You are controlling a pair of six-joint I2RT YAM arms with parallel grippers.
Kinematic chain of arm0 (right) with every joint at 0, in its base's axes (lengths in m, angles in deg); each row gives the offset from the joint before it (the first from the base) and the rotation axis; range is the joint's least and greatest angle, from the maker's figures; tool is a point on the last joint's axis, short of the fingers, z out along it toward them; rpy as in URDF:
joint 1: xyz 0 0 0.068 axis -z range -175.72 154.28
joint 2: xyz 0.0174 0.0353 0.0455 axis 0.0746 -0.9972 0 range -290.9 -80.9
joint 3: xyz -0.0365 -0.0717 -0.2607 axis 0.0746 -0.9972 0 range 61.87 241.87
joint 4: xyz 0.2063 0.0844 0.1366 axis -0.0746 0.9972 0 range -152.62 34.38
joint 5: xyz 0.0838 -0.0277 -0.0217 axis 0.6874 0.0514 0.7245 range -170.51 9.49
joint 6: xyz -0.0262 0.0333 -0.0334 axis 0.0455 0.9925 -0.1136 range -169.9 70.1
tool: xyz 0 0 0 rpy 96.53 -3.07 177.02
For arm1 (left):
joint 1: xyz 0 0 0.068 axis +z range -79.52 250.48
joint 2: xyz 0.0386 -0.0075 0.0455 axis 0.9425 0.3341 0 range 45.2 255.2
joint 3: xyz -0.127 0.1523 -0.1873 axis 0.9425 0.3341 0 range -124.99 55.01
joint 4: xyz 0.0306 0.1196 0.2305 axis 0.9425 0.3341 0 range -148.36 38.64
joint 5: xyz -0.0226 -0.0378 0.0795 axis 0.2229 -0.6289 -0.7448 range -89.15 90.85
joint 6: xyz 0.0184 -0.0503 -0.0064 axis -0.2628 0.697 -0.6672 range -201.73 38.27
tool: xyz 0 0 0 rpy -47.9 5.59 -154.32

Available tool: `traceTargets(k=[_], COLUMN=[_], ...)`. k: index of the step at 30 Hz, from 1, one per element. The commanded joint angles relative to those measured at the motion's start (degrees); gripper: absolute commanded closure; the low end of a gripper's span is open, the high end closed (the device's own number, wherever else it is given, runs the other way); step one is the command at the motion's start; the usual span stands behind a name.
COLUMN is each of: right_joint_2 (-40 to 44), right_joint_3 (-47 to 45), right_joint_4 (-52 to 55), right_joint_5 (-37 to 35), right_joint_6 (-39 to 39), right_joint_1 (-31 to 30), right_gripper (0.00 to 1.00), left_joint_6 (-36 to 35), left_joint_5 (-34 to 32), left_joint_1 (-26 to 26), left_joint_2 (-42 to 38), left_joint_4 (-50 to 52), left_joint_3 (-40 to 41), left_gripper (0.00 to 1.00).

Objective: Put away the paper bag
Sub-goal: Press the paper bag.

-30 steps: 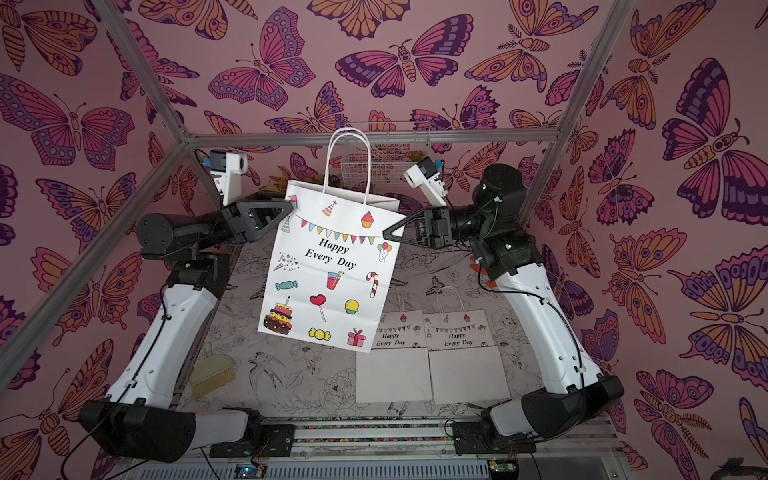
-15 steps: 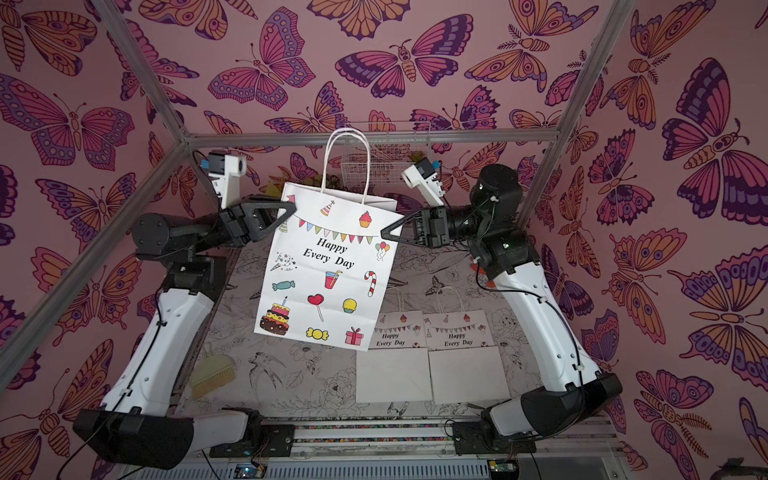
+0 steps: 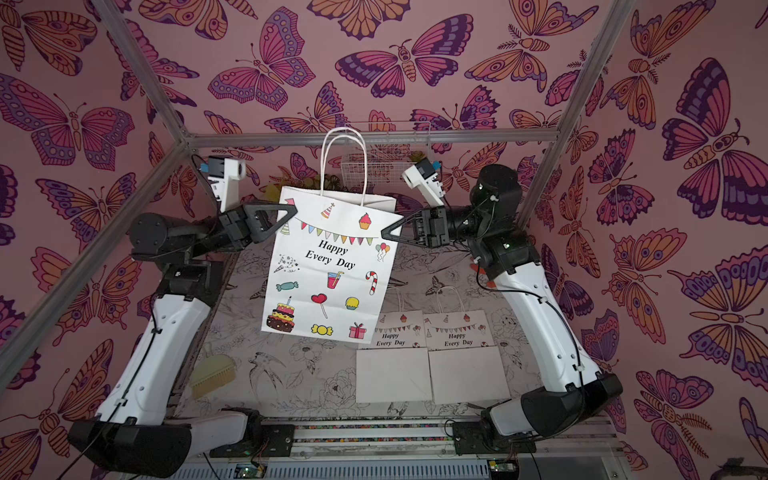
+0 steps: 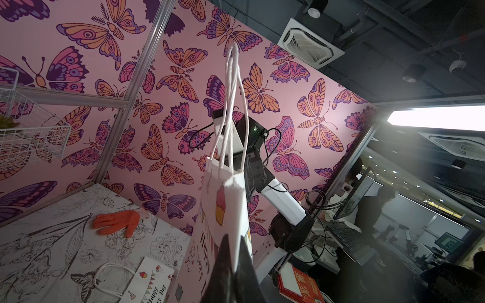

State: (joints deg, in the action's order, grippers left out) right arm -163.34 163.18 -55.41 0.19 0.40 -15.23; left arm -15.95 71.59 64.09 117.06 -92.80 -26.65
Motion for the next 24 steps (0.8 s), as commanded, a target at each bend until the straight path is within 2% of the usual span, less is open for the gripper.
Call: traceTargets(k=[1,3,5,8,12,14,16,17,20,24], right_joint_2=[3.5,6.4,9.8,15.0,20.8,22.0,22.5,22.9,24.4,25.4], right_joint_3=[-0.2,-1.9,-4.6,-9.7,-19.5,-24.0,-28.4,-30.7,-35.3,-35.7], right_joint_4=[-0.8,-0.9,0.0,3.8,5.1,4.4,-0.3,-3.8,-9.8,-4.0], right_joint_5=[-3.6,-5.7,-8.3,-12.4,-17.3,-17.9,-17.4,-16.7,-15.1,-13.9], right_joint_6=[-0.9,-1.6,-3.1,-6.8,-8.5,-9.0,-6.1,-4.2,-2.1,-8.8], right_joint_1=[1.8,3.3,5.2,9.8,14.9,15.1,15.1,15.1,14.9,14.8], right_gripper=[0.64,0.40,0.25,0.13,0.06,0.04,0.05,0.04,0.04,0.03], left_joint_6=[-1.0,-0.5,0.6,5.2,18.2,28.1,36.0,37.7,36.2,35.9], left_joint_5=[-0.3,-0.6,-0.6,-0.8,-2.4,-4.4,-6.8,-8.2,-9.2,-11.4], left_joint_1=[0.2,0.2,0.2,0.3,0.6,0.6,0.6,0.4,0.4,-0.2], left_joint_2=[-0.7,-0.3,0.1,2.5,6.8,9.9,12.6,13.2,12.3,11.0], left_joint_4=[-0.1,-0.1,-0.7,-4.2,-16.8,-26.2,-33.3,-34.5,-31.8,-30.9], left_joint_3=[1.9,2.0,1.1,-0.9,-4.1,-6.0,-7.4,-7.3,-5.5,-3.9], left_gripper=[1.00,1.00,1.00,1.00,1.00,1.00,1.00,1.00,1.00,1.00])
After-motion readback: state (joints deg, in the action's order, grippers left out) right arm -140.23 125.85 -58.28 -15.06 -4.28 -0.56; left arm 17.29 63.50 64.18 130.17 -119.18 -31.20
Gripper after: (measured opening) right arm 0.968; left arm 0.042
